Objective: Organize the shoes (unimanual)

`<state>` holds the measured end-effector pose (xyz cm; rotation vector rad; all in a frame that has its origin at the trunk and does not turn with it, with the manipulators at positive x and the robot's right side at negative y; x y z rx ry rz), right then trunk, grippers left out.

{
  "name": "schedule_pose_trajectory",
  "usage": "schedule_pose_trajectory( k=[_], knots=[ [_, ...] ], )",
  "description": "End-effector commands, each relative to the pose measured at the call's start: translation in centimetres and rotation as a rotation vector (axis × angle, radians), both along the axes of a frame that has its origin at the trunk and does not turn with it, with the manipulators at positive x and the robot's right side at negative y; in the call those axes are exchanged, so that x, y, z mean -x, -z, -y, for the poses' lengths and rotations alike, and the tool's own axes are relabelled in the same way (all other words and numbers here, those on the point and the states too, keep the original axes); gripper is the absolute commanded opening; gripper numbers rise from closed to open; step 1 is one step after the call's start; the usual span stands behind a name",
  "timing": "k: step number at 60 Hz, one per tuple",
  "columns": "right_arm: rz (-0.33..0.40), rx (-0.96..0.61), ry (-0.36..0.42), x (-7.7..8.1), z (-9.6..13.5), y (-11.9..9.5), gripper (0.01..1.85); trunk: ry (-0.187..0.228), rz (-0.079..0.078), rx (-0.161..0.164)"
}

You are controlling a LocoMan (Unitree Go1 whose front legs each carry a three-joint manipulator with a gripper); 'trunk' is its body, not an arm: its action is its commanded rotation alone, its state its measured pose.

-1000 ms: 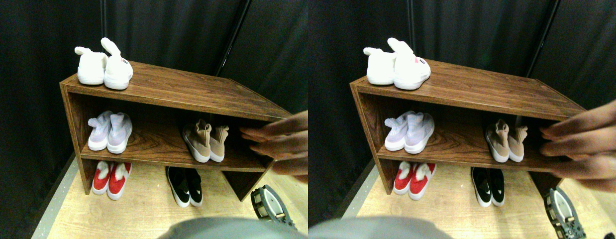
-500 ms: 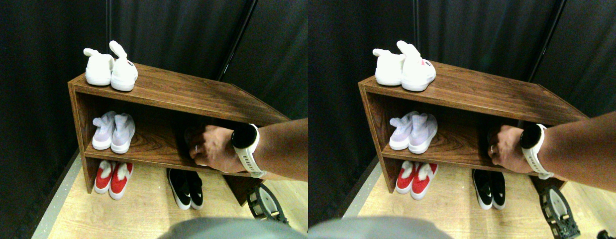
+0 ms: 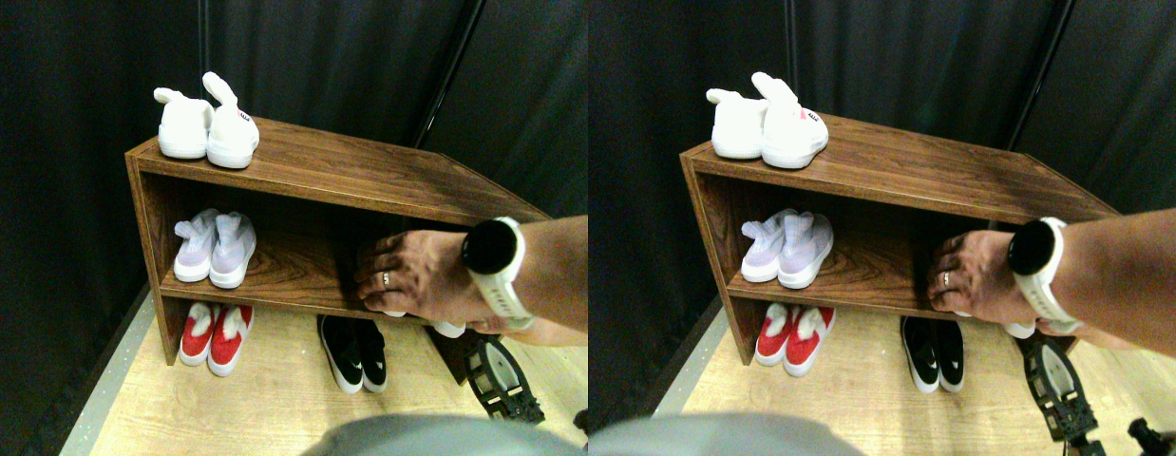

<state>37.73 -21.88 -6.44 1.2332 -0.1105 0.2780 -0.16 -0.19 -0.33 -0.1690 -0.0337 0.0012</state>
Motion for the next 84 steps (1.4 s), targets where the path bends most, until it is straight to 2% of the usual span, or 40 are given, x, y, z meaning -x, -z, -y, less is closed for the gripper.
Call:
schedule_pose_trajectory(
  k=[1,11,15,56,84],
  knots=[
    [0.046,-0.001,-0.008,0.05,-0.02,-0.42,0.06,-0.011,-0.016,0.007],
    [0.039,-0.004,-0.001,0.12,-0.1,-0.44,0.06,-0.009,-0.017,0.009],
    [0.034,0.005,0.0,0.14,-0.13,-0.43,0.06,-0.004,-0.023,0.008],
    [0.037,0.017,0.001,0.12,-0.25,-0.63,0.06,0.005,-0.026,0.005],
    [0.041,0.034,0.006,0.13,-0.22,-0.81,0.06,0.022,-0.042,0.001]
  ],
)
